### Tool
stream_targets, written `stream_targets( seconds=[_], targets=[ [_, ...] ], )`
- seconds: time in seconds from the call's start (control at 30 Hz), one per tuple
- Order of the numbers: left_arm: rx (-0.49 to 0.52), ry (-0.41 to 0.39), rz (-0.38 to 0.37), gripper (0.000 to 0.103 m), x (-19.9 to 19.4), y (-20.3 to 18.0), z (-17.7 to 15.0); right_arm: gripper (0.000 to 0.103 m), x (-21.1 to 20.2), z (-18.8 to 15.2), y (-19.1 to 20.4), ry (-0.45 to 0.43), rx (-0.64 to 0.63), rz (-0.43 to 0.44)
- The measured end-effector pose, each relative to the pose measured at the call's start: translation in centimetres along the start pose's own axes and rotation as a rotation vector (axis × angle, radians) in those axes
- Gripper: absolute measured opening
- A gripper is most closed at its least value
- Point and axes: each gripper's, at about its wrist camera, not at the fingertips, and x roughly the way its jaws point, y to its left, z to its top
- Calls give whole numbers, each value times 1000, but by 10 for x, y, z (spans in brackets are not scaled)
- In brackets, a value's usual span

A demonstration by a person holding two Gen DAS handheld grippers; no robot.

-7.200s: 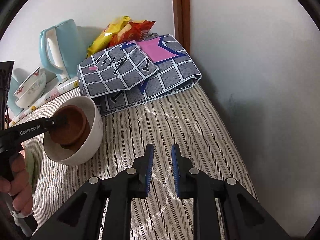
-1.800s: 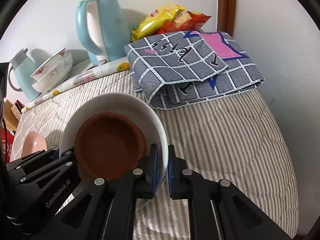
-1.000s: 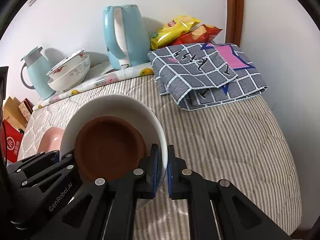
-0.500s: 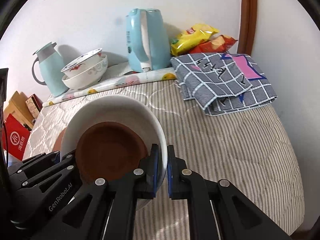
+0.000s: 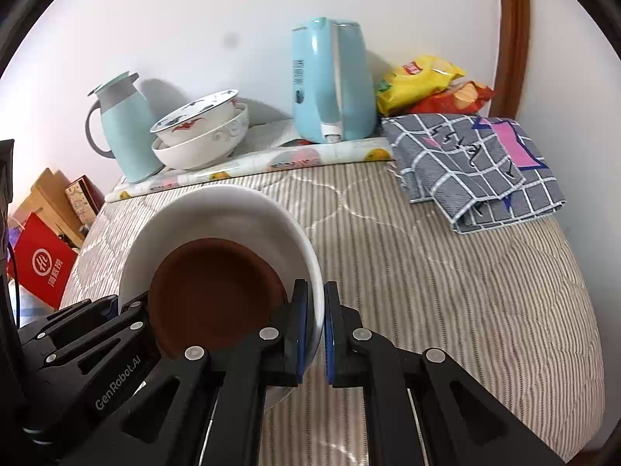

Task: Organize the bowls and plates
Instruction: 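Lift and carry the white bowl with the right gripper over the plate stack, then lower the white bowl onto the pink plate and open the right gripper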

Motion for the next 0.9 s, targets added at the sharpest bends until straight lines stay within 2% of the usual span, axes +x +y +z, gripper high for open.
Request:
stream_targets(
  seconds=[0.5, 0.9],
  targets=[
    [-53, 0, 36, 11, -4, 47, -6, 7, 10, -3, 47, 15, -58, 39],
    [-91, 54, 32, 10, 17, 68, -19, 7, 37, -18, 64, 74, -93, 37]
  ],
)
